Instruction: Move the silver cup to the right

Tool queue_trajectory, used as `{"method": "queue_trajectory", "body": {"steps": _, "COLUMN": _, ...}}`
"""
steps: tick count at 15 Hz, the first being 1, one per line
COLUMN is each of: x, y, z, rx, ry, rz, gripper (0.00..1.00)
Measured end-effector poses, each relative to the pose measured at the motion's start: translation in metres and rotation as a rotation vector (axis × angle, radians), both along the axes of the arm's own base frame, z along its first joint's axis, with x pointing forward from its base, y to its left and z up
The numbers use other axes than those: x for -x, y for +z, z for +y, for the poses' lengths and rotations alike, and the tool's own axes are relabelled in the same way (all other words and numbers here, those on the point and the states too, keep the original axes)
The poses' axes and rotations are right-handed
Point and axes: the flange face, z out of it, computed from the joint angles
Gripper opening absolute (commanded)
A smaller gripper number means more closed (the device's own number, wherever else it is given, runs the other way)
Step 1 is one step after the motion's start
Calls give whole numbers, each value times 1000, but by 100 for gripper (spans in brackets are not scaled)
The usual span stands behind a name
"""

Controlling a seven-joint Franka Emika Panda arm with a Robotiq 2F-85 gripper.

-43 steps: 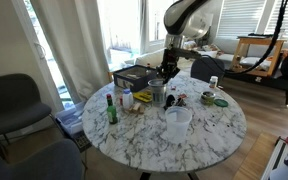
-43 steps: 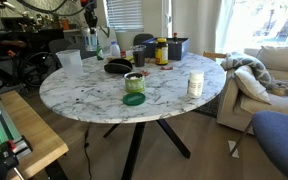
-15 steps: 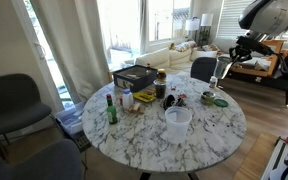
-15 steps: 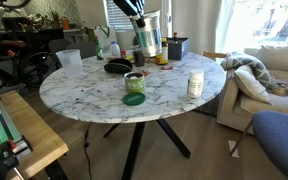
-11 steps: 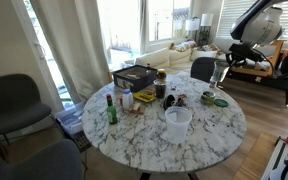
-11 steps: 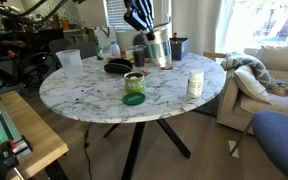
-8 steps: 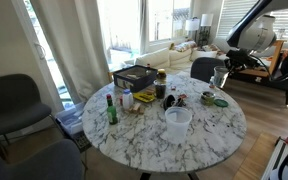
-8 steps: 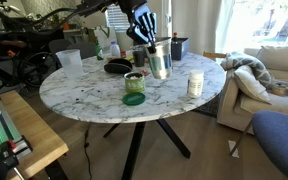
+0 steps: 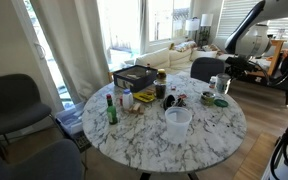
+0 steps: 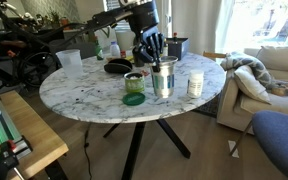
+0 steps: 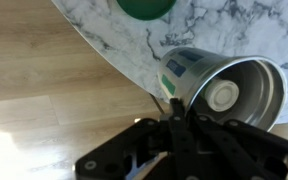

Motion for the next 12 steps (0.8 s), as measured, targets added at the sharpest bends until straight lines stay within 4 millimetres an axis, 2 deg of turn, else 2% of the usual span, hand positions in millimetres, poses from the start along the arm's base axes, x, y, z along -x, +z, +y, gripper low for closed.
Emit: {"method": "queue_trajectory", "body": {"steps": 12, "x": -1, "y": -23, "z": -11, "rx": -54, "ry": -27, "rz": 46, "gripper": 1}}
